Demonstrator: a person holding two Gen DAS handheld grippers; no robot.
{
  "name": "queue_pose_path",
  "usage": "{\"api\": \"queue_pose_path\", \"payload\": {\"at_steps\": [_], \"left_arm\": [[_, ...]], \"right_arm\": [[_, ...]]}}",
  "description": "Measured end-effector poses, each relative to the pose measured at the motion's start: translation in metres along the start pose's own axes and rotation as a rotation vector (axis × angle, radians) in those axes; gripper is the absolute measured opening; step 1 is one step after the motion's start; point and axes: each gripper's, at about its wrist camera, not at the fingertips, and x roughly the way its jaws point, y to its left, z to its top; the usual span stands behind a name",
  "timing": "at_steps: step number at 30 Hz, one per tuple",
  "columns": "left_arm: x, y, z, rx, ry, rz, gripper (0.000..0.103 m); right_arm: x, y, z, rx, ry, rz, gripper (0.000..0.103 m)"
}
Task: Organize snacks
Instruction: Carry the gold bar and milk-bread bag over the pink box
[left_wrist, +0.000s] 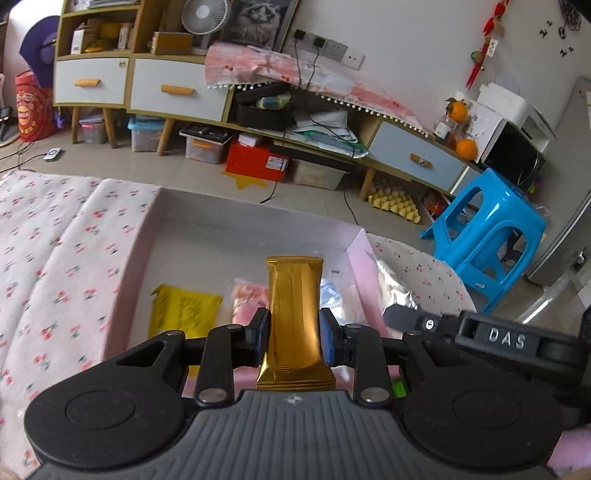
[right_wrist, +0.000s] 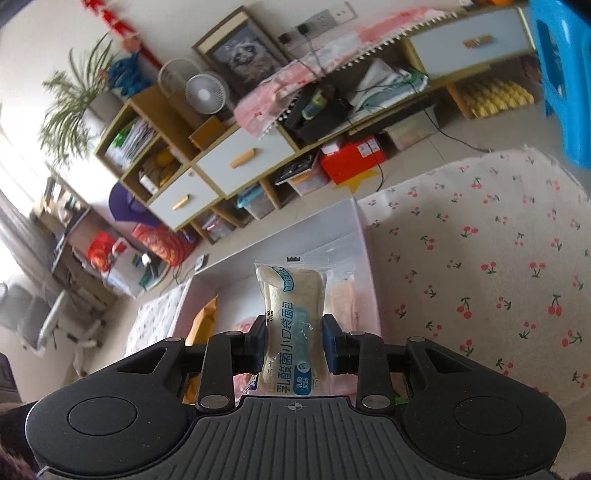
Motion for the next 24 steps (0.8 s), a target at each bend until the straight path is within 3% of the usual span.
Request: {"api": "queue_pose_path", "payload": {"at_steps": [10,24], "left_arm": [[0.03,-0.016,0.006,0.033,-0.008,0.007,0.026],[0.057,-0.029,0.016,0.103,-0.024,0.085,0.026]], "right_arm": [[0.01,-0.024,0.006,0.109,-0.019,-0.01,0.03],[0.014,-0.027,0.007,0.141,-0.038,-0.011,0.03]]}}
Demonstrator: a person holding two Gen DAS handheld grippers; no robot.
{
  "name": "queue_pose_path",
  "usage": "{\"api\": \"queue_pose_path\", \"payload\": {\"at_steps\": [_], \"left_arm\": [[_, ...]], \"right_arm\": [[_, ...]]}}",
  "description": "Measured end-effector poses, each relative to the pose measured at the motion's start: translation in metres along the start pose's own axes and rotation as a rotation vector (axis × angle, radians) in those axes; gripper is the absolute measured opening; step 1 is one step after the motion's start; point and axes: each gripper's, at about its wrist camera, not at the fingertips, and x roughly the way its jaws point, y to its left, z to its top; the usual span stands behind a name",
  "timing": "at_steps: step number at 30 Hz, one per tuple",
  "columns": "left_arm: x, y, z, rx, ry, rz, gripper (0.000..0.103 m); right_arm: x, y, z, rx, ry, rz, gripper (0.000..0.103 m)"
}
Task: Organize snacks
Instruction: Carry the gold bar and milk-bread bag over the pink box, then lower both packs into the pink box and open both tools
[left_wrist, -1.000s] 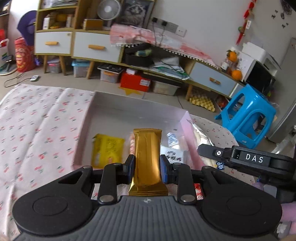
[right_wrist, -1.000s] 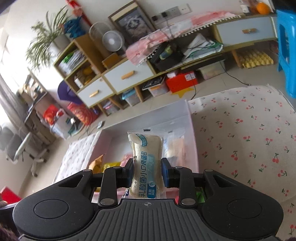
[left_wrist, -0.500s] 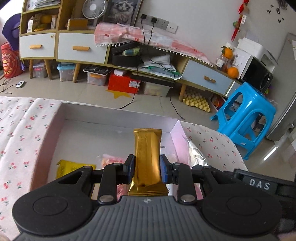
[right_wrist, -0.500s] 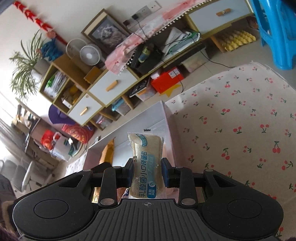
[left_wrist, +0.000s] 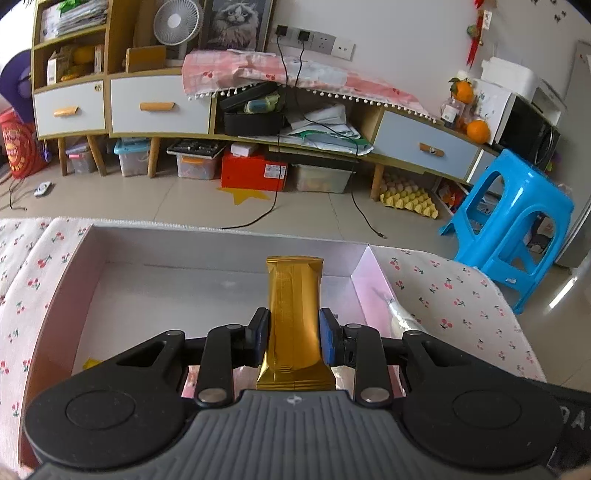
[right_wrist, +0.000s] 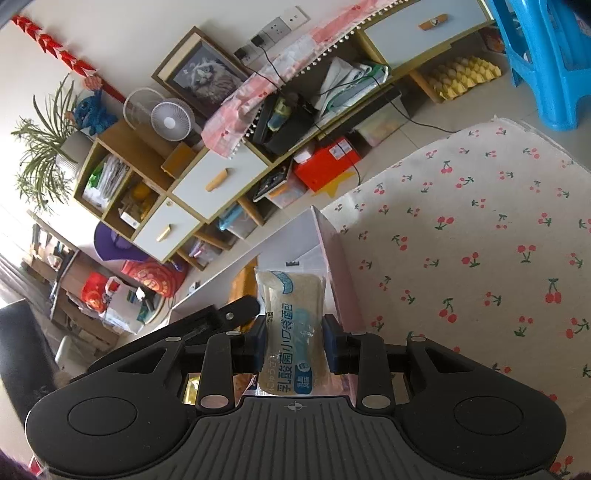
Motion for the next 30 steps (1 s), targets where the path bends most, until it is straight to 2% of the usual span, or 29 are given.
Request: {"api": "queue_pose_path", "payload": {"at_steps": [6,9,12,20,24,26,30], "left_arm": [[0.005,-0.002,0.003,-0.007,-0.025,0.027,0.027],[0.005,-0.002,0.002,-0.001,-0.032,0.057,0.031],[0.005,0.0,0.003,-0.018,-0.022,0.056,0.036],[-0.006,0.004,-0.001,-0.03,0.023,0.064,0.057],[-0.018,0.008,-0.004,-0.026,0.036,0.07,0.068],[-0.024,0.009,-0.006,-0.007,0.034,0.075,0.073],[-0.034,0.01,-0.01,0.02,0.042,0.09,0.076]], "right_arm": [[0.002,-0.003,0.001,0.03,-0.016,0.023,0.034],[0.001,-0.005,0.004,0.062,-0.014,0.033,0.049],[-0.001,-0.006,0.005,0.067,-0.017,0.038,0.05],[-0.006,-0.001,0.005,0.043,0.003,0.01,0.055],[-0.014,0.004,0.006,0.023,0.005,0.019,0.072],[-0.02,0.008,0.006,0.01,0.0,0.035,0.075],[-0.027,0.016,0.005,-0.024,0.004,0.042,0.078]]}}
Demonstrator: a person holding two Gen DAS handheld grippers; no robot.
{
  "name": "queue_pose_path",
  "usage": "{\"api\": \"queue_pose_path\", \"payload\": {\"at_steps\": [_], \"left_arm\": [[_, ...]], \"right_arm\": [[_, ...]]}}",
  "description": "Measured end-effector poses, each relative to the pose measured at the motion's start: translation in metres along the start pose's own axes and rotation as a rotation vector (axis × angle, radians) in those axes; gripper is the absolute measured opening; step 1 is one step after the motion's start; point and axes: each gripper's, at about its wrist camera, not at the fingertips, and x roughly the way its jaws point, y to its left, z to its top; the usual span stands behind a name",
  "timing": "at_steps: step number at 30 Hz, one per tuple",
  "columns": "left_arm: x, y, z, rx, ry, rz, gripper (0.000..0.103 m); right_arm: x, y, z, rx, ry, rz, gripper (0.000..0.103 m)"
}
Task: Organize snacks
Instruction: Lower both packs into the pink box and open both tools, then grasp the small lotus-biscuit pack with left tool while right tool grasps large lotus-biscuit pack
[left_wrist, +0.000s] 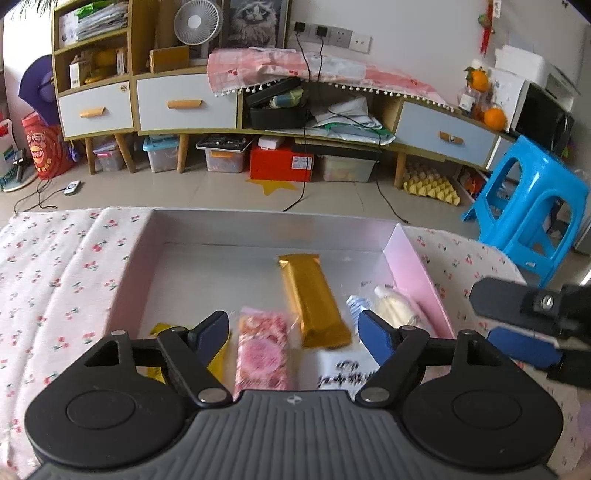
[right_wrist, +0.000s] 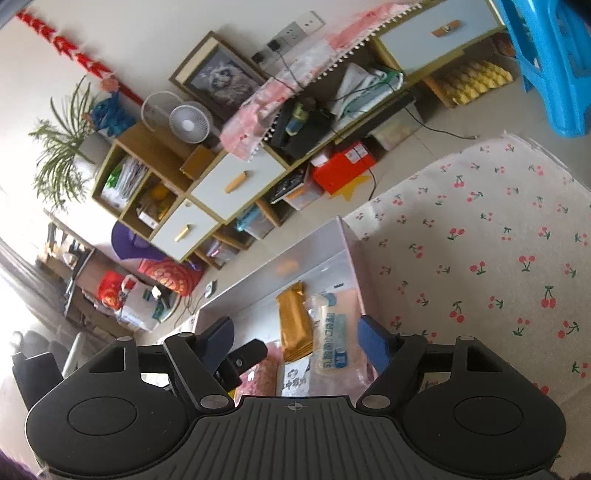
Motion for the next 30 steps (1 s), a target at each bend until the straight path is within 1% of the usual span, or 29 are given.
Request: {"api": "queue_pose_path", "payload": {"at_steps": [3,6,9,13,19,23,30], "left_arm": [[-0.008,0.002,-0.003,0.009,-0.006,0.006,0.08],[-0.016,0.004,-0.009,0.027,-0.013,0.02,0.085],[-0.023,0.006,-0.015,0.041,-0.009,0.037,0.09],[-0.031,0.014,-0.024,0.044,0.009,0.057,0.094],[-0.042,0.022,-0.036,0.042,0.053,0.099,0.1],[-0.049,0.03,-0.044,0.027,0.088,0.121,0.102],[-0.064,0.046,-0.067,-0.058,0.125,0.125,0.102]], "right_arm": [[-0.004,0.007,-0.002,-0.041,0.012,-0.013,0.083],[-0.007,0.012,-0.004,-0.082,0.024,-0.022,0.084],[-0.011,0.016,-0.006,-0.098,0.033,-0.025,0.088],[-0.016,0.023,-0.013,-0.141,0.054,-0.032,0.089],[-0.025,0.033,-0.026,-0.237,0.076,-0.071,0.09],[-0.031,0.035,-0.034,-0.283,0.09,-0.084,0.09],[-0.039,0.035,-0.048,-0.345,0.102,-0.111,0.091]]}}
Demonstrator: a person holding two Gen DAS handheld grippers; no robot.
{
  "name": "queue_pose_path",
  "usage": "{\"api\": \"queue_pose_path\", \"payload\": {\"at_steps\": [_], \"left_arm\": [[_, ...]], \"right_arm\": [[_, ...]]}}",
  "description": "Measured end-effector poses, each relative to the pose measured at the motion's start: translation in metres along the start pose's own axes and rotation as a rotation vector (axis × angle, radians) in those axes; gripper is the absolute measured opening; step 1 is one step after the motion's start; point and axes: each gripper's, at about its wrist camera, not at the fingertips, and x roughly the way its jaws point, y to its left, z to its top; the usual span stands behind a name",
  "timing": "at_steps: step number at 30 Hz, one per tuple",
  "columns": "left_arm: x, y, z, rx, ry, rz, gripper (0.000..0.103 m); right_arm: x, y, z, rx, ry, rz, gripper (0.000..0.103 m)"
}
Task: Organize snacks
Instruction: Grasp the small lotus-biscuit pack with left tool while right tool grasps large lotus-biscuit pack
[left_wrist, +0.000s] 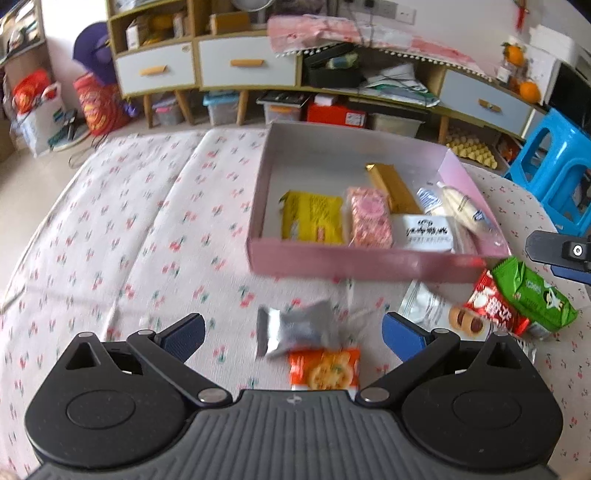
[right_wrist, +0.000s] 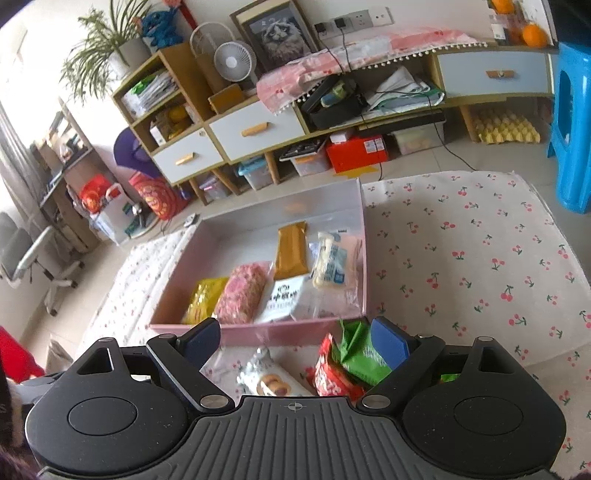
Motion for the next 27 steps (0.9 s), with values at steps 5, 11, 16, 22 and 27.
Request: {"api": "queue_pose_path", "payload": {"at_steps": [5,11,16,22,27], "left_arm": [[-0.007,0.008,-0.021,-0.029,0.009,-0.028,0.102],[-0.012,0.019,-0.04,-0.047,-0.015,-0.049,0.102],[-0.016,0.027,-0.06,-0.022,-0.029,-0.059,0.102],[-0.019,0.031,-0.075,0.042,-0.041,-0.083,0.097],[-0.026,0.031,-0.081,0.115,-0.08,-0.12,0.088]], "right_arm": [[-0.001,0.009,-0.01,-0.062,0.016,-0.006,0.091],[-0.008,0.024,-0.025,-0.117,0.025,0.002,0.091],[-0.007,0.037,-0.035,-0.156,0.033,0.008,0.097],[0.007,0.062,-0.045,-0.197,0.076,0.031,0.097],[0.03,0.083,-0.054,-0.228,0.134,0.039,0.097]]}}
